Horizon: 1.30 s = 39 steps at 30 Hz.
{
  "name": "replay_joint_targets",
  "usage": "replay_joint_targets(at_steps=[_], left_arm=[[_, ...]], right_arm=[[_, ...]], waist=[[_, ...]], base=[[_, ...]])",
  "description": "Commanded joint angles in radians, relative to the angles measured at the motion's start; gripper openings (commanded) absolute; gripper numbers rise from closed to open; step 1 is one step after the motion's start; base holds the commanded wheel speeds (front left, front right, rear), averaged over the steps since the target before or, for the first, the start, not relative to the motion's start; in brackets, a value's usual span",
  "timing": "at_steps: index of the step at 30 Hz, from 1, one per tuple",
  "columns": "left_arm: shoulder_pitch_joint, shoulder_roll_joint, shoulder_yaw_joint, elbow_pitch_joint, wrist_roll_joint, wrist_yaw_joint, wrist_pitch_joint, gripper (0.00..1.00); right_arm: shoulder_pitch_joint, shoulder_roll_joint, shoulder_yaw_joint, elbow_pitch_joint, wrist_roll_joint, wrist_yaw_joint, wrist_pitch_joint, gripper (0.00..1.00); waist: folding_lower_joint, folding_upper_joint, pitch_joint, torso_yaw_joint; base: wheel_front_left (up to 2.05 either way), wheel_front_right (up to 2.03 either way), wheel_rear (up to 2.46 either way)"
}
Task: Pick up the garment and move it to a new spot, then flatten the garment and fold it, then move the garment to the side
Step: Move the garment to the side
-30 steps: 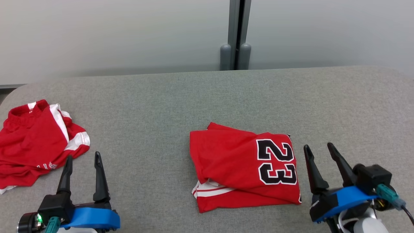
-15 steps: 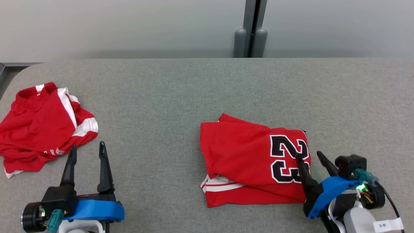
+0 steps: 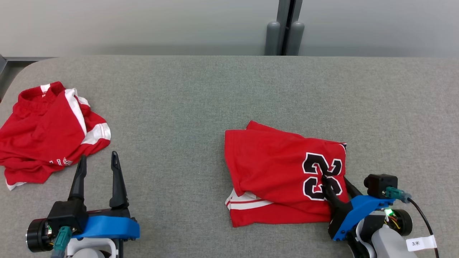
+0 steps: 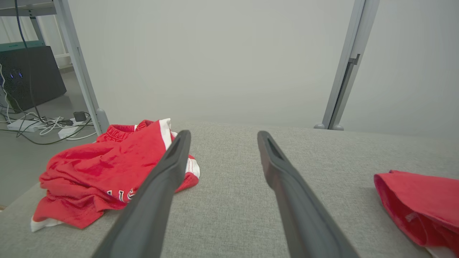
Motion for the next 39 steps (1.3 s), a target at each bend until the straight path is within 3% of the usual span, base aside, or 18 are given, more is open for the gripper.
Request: replay_joint_targets(at_steps=[1, 8, 19, 25, 34, 39], left_arm=[[-0.013, -0.003, 0.001, 0.0, 0.006, -0.004, -0.004, 1.0], [-0.044, -0.01, 0.004, -0.026, 0.013, -0.012, -0.004, 1.0], [-0.139, -0.014, 0.001, -0.106, 0.043, -0.022, -0.003, 1.0], [-0.184, -0.003, 0.014, -0.128, 0.055, -0.026, -0.004, 1.0], [-0.225, 0.006, 0.018, -0.143, 0.069, -0.036, -0.004, 1.0], [-0.248, 0.002, 0.006, -0.16, 0.075, -0.04, -0.004, 1.0]], right_arm=[[-0.007, 0.01, 0.014, 0.025, 0.002, 0.003, -0.002, 0.0], [-0.076, -0.058, 0.003, 0.005, -0.011, 0.002, -0.091, 0.0], [-0.133, -0.214, -0.023, -0.088, -0.008, 0.002, -0.12, 0.0], [-0.123, -0.247, -0.082, -0.128, 0.016, 0.002, -0.142, 0.0], [-0.246, -0.278, -0.051, -0.156, -0.012, 0.002, -0.132, 0.0], [-0.375, -0.356, -0.037, -0.113, -0.029, 0.002, -0.086, 0.0]], waist=[[-0.0001, -0.0001, 0.002, -0.003], [-0.0001, -0.0001, 0.035, -0.042], [-0.0001, -0.0001, 0.158, -0.185], [-0.0001, -0.0001, 0.218, -0.228], [-0.0001, -0.0001, 0.251, -0.233], [-0.0001, -0.0001, 0.29, -0.198]], base=[[0.0, 0.0, 0.0], [0.0, 0.0, 0.0], [0.0, 0.0, 0.0], [0.0, 0.0, 0.0], [0.0, 0.0, 0.0], [0.0, 0.0, 0.0]])
